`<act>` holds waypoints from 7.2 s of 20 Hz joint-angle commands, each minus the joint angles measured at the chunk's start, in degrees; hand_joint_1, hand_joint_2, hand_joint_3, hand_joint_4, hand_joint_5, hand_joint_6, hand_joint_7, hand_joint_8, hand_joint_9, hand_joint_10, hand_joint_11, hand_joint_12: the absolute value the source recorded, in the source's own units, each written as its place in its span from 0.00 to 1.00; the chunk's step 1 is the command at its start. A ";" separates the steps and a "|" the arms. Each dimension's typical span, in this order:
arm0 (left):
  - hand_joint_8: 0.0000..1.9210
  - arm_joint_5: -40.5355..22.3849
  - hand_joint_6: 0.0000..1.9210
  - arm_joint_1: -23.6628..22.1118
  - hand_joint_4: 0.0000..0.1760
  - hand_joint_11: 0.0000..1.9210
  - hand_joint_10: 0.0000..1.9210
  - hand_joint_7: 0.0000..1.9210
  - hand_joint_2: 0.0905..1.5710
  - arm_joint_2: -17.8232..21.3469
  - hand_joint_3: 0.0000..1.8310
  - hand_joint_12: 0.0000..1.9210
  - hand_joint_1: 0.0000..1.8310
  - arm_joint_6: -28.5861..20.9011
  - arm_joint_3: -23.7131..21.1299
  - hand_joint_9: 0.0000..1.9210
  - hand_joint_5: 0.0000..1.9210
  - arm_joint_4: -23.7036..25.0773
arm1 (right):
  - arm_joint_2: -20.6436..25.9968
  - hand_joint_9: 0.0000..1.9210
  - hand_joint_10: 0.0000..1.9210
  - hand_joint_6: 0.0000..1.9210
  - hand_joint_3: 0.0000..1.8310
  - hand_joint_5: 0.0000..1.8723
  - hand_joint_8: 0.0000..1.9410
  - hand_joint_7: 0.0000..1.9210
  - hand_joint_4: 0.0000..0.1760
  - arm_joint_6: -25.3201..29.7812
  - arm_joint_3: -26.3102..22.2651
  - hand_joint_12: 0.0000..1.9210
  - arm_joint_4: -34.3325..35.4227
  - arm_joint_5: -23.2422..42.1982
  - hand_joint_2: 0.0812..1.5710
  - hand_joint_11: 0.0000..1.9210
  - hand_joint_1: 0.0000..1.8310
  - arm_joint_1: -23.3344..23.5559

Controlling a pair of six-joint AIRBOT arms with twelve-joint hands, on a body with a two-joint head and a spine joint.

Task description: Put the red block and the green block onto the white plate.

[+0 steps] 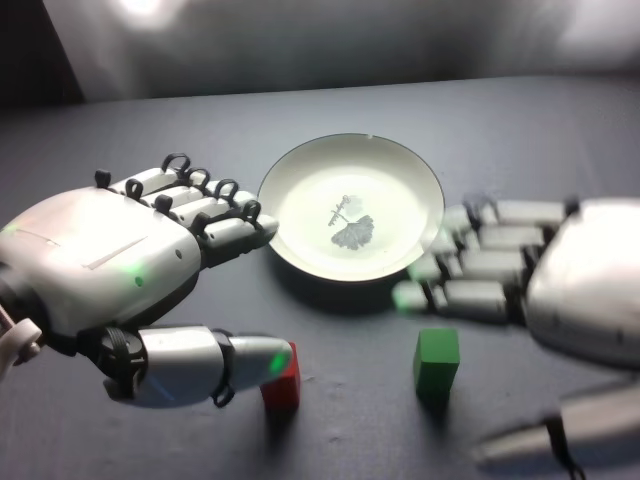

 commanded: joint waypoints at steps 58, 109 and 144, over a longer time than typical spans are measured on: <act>0.00 -16.98 0.00 9.08 0.69 0.00 0.00 0.12 0.65 -17.57 0.00 0.09 0.42 -8.58 12.39 0.04 0.41 6.88 | 1.62 0.00 0.00 0.01 0.01 0.43 0.01 0.13 0.43 -27.27 -0.51 0.00 29.26 10.62 0.51 0.00 0.54 5.37; 0.00 -17.35 0.00 6.83 0.67 0.00 0.00 0.13 0.67 -18.03 0.00 0.08 0.37 -4.18 10.49 0.03 0.44 -0.08 | -21.88 0.00 0.00 0.00 0.00 0.42 0.00 0.12 0.31 -46.35 4.26 0.00 54.10 24.79 0.52 0.00 0.54 -2.28; 0.00 -17.34 0.45 6.35 1.00 0.00 0.00 0.21 0.67 -18.01 0.00 0.12 0.57 -3.90 10.61 0.10 0.55 -0.14 | -22.95 0.06 0.00 0.28 0.00 0.67 0.00 0.21 0.55 -45.61 4.89 0.05 53.72 25.37 0.62 0.00 0.61 -2.84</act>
